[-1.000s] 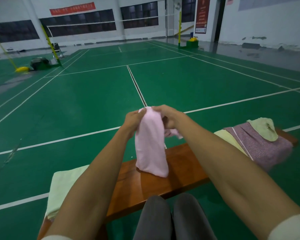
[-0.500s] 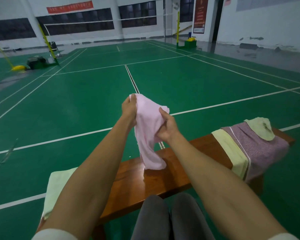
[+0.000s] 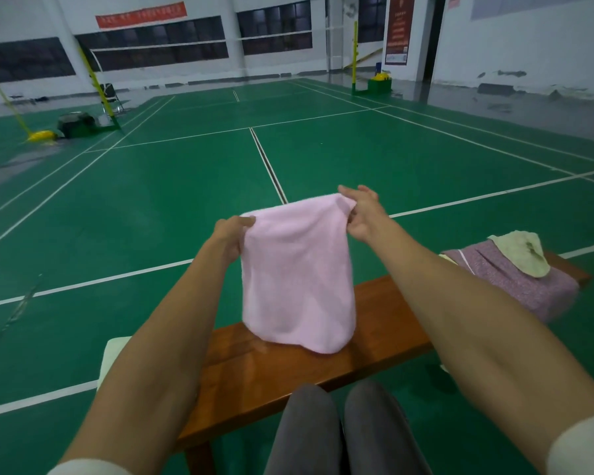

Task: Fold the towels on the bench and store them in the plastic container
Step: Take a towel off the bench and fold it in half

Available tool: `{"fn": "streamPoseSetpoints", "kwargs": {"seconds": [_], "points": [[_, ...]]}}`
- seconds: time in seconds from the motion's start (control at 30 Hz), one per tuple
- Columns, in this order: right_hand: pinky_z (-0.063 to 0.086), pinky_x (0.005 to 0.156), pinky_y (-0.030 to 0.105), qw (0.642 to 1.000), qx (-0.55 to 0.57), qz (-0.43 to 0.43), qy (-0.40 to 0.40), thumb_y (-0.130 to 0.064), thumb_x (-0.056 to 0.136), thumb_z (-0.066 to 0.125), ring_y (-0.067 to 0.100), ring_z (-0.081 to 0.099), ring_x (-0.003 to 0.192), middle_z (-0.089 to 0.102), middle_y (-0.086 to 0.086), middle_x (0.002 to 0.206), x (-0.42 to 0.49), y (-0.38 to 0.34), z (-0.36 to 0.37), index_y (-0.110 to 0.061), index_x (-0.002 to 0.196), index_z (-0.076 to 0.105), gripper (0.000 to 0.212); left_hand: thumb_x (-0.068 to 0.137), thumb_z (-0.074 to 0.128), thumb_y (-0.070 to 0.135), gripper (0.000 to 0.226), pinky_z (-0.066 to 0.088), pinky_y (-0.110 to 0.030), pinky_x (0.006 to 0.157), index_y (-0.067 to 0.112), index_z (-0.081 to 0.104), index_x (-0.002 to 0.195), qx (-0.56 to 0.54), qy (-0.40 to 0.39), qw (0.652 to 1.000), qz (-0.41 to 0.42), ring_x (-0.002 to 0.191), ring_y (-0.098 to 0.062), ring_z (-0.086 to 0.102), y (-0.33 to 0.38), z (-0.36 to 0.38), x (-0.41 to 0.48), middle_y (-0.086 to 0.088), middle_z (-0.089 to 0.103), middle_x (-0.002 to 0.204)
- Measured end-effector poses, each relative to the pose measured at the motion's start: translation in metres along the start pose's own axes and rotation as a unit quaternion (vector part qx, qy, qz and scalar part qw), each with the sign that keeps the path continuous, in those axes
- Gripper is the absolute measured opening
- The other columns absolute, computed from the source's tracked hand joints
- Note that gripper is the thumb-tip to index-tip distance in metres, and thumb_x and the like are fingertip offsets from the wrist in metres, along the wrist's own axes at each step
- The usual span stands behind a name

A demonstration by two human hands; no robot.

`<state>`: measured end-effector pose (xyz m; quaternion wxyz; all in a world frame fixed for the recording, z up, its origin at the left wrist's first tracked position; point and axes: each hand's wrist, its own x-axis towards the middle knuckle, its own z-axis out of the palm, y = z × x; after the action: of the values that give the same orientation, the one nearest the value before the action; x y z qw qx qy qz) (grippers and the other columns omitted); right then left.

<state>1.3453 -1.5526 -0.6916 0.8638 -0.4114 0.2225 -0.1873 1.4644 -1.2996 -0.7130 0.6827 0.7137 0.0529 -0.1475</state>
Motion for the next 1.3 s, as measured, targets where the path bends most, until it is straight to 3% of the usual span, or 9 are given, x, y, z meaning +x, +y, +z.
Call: {"fn": "streamPoseSetpoints", "kwargs": {"seconds": [0.13,0.3,0.4,0.53,0.7,0.8,0.93,1.07,1.3], "points": [[0.055,0.07,0.038,0.993,-0.116,0.003,-0.013,0.014,0.087,0.063,0.029,0.064,0.094,0.057,0.018,0.118,0.001,-0.01,-0.004,-0.02,0.142,0.044,0.068,0.08,0.075,0.005,0.071,0.053,-0.048,0.101,0.005,0.047,0.145,0.008,0.045,0.997,0.06,0.112,-0.03,0.064,0.005,-0.004,0.01,-0.01,0.058,0.133],[0.054,0.058,0.032,0.991,-0.011,-0.053,0.125,0.016,0.081,0.065,0.022,0.062,0.069,0.068,0.018,0.101,0.011,-0.022,-0.013,-0.003,0.126,0.062,0.049,0.086,0.054,-0.005,0.039,0.056,-0.022,0.077,0.023,0.08,0.091,-0.009,0.113,0.984,0.136,0.086,-0.018,0.066,0.017,0.003,-0.003,-0.005,0.074,0.108],[0.061,0.071,0.038,0.99,-0.049,-0.038,0.13,0.02,0.08,0.06,0.025,0.066,0.079,0.066,0.015,0.095,0.011,-0.02,-0.018,-0.002,0.115,0.065,0.041,0.092,0.054,0.001,0.035,0.045,-0.013,0.052,0.025,0.078,0.099,-0.002,0.124,0.981,0.147,0.061,-0.008,0.051,0.018,0.006,-0.005,-0.004,0.072,0.113],[0.058,0.069,0.031,0.985,-0.054,-0.076,0.147,0.024,0.078,0.054,0.023,0.063,0.08,0.063,0.013,0.094,0.014,-0.029,-0.024,-0.003,0.121,0.065,0.052,0.092,0.059,0.004,0.029,0.047,-0.018,0.06,0.024,0.077,0.104,0.009,0.123,0.982,0.143,0.07,-0.008,0.059,0.014,0.0,-0.006,-0.008,0.07,0.118],[0.052,0.084,0.028,0.945,-0.263,-0.138,0.137,0.02,0.078,0.056,0.024,0.062,0.106,0.066,0.009,0.108,0.012,-0.033,-0.028,-0.013,0.105,0.074,0.045,0.085,0.061,-0.006,0.035,0.051,-0.022,0.061,0.024,0.077,0.094,0.045,0.051,0.989,0.135,0.072,-0.015,0.058,0.013,-0.007,-0.004,-0.014,0.069,0.108],[0.05,0.095,0.028,0.889,-0.403,-0.187,0.108,0.017,0.08,0.051,0.021,0.059,0.113,0.068,0.006,0.118,0.01,-0.038,-0.027,-0.016,0.1,0.075,0.046,0.082,0.066,-0.007,0.035,0.057,-0.036,0.094,0.024,0.077,0.092,0.066,0.033,0.989,0.132,0.103,-0.027,0.065,0.013,-0.011,0.003,-0.015,0.067,0.121],[0.047,0.101,0.028,0.804,-0.542,-0.228,0.087,0.014,0.082,0.049,0.025,0.056,0.126,0.063,0.01,0.133,0.013,-0.046,-0.025,-0.016,0.1,0.077,0.045,0.084,0.071,-0.008,0.031,0.048,-0.044,0.108,0.02,0.076,0.095,0.141,-0.004,0.983,0.121,0.119,-0.035,0.058,0.012,-0.015,0.007,-0.016,0.063,0.128],[0.051,0.102,0.035,0.75,-0.613,-0.217,0.123,0.008,0.089,0.055,0.029,0.063,0.12,0.068,0.014,0.123,0.018,-0.045,-0.034,-0.003,0.108,0.076,0.03,0.085,0.069,0.0,0.028,0.053,-0.047,0.102,0.018,0.078,0.104,0.233,0.01,0.956,0.177,0.115,-0.034,0.062,0.009,-0.017,0.004,-0.013,0.067,0.119],[0.046,0.071,0.037,0.573,-0.792,-0.184,0.106,0.011,0.09,0.047,0.037,0.059,0.087,0.064,0.023,0.104,0.001,-0.023,-0.046,-0.002,0.078,0.051,0.018,0.087,0.073,0.019,0.046,0.054,-0.049,0.099,0.016,0.067,0.132,0.318,0.069,0.918,0.229,0.122,-0.032,0.062,0.007,-0.015,0.002,-0.013,0.064,0.136]]}}
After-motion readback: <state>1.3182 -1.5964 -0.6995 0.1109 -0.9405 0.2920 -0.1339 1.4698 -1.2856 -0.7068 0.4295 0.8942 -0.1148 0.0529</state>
